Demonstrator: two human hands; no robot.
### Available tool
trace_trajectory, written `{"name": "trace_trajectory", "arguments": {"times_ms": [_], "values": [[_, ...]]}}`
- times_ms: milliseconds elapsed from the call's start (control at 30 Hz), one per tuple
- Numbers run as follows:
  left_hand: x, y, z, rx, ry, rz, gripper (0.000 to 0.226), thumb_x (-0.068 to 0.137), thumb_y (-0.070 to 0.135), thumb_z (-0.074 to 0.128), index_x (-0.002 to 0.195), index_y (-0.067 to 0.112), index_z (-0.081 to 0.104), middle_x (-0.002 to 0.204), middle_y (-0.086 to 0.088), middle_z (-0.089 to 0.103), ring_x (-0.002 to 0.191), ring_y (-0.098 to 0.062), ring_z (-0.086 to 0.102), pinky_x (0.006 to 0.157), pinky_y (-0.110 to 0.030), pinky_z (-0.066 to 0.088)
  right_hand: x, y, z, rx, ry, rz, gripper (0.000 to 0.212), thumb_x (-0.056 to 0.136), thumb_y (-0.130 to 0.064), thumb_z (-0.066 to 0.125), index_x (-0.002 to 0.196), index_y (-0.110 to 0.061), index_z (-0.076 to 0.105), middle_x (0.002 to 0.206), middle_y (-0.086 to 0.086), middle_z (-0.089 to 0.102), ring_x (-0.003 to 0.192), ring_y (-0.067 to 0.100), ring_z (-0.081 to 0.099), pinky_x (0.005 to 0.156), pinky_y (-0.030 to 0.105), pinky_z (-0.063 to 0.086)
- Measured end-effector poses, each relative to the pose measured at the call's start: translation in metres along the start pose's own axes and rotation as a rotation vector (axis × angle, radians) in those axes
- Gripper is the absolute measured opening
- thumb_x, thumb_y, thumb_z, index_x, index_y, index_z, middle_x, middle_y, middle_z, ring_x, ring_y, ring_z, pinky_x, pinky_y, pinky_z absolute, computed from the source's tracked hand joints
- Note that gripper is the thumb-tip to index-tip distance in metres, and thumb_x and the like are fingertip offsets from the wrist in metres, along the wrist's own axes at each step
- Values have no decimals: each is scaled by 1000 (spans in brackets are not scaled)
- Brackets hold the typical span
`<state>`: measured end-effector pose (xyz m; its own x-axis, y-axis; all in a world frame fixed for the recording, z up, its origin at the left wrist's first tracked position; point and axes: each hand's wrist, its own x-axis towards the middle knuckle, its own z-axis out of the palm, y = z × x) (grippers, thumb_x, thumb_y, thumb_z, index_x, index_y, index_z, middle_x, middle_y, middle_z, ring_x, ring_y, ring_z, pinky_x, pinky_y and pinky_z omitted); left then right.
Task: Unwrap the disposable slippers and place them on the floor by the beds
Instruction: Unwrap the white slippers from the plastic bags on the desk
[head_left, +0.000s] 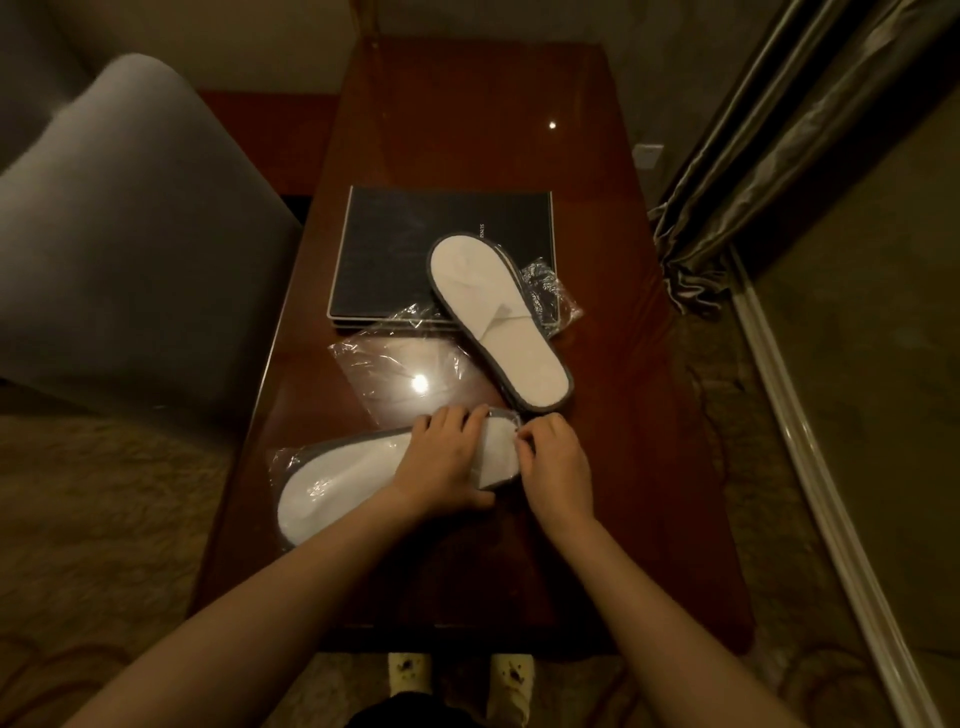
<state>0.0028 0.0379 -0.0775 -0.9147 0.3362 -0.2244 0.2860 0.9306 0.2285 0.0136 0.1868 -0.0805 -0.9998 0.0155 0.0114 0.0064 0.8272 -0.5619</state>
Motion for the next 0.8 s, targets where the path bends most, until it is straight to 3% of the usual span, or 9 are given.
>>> {"name": "trace_trajectory", "arguments": {"times_ms": [133, 233, 300, 433, 500, 600, 667, 733, 800], "values": [[-5, 0, -16, -58, 62, -2, 102, 54, 61, 64, 139, 19, 27, 129, -4, 43, 118, -24, 41, 102, -37, 31, 8, -6, -21, 93, 98, 18, 8, 89, -16, 54, 86, -12, 61, 84, 1, 59, 74, 12, 52, 61, 18, 34], [-10, -3, -33, -158, 134, -41, 105, 54, 62, 67, 141, 17, 27, 133, -6, 43, 120, -25, 42, 105, -41, 35, 23, -2, -41, 370, 218, 258, 7, 87, -16, 59, 86, -10, 63, 83, 5, 65, 74, 16, 59, 60, 21, 44], [-14, -4, -42, -177, 204, -25, 106, 54, 58, 70, 141, 15, 28, 134, -8, 44, 120, -25, 44, 103, -41, 38, 27, -1, -46, 609, 190, 473, 12, 86, -13, 60, 90, -3, 65, 87, 14, 68, 77, 24, 63, 72, 37, 55], [-27, -5, -53, -135, 238, 5, 108, 53, 56, 70, 142, 12, 28, 134, -9, 44, 120, -26, 45, 101, -41, 38, 17, -5, -54, 961, 26, 701, 19, 86, -6, 60, 100, 5, 64, 86, 15, 68, 74, 22, 62, 70, 34, 54], [-35, -5, -55, -136, 240, 11, 109, 53, 58, 69, 142, 12, 27, 134, -9, 44, 120, -26, 44, 101, -41, 38, 10, -8, -62, 801, 37, 564, 20, 86, -11, 60, 103, 1, 63, 94, 14, 67, 82, 21, 62, 76, 34, 53], [-43, -2, -61, -150, 264, 16, 109, 54, 58, 70, 142, 11, 27, 134, -9, 44, 120, -26, 44, 101, -42, 39, -7, -25, -80, 513, 248, 172, 18, 87, -23, 59, 103, -15, 60, 93, -7, 57, 80, 4, 53, 69, 10, 44], [-46, 2, -66, -145, 276, 15, 107, 55, 54, 72, 143, 13, 27, 134, -8, 44, 119, -25, 44, 101, -41, 40, -19, -38, -92, 382, 355, -129, 19, 86, -30, 55, 103, -21, 59, 93, -18, 50, 87, 1, 45, 73, 8, 38], [-48, 5, -70, -170, 294, 19, 105, 56, 52, 72, 143, 14, 26, 135, -7, 43, 121, -24, 44, 103, -41, 40, -24, -42, -98, 202, 260, -304, 27, 83, -37, 56, 106, -23, 59, 98, -16, 52, 94, 2, 41, 76, 18, 28], [-50, 5, -74, -206, 322, 20, 105, 56, 51, 73, 143, 14, 26, 137, -7, 42, 124, -24, 43, 106, -41, 39, -25, -39, -100, 12, 106, -303, 32, 81, -38, 62, 110, -25, 59, 99, -11, 55, 98, 9, 43, 75, 22, 18]]}}
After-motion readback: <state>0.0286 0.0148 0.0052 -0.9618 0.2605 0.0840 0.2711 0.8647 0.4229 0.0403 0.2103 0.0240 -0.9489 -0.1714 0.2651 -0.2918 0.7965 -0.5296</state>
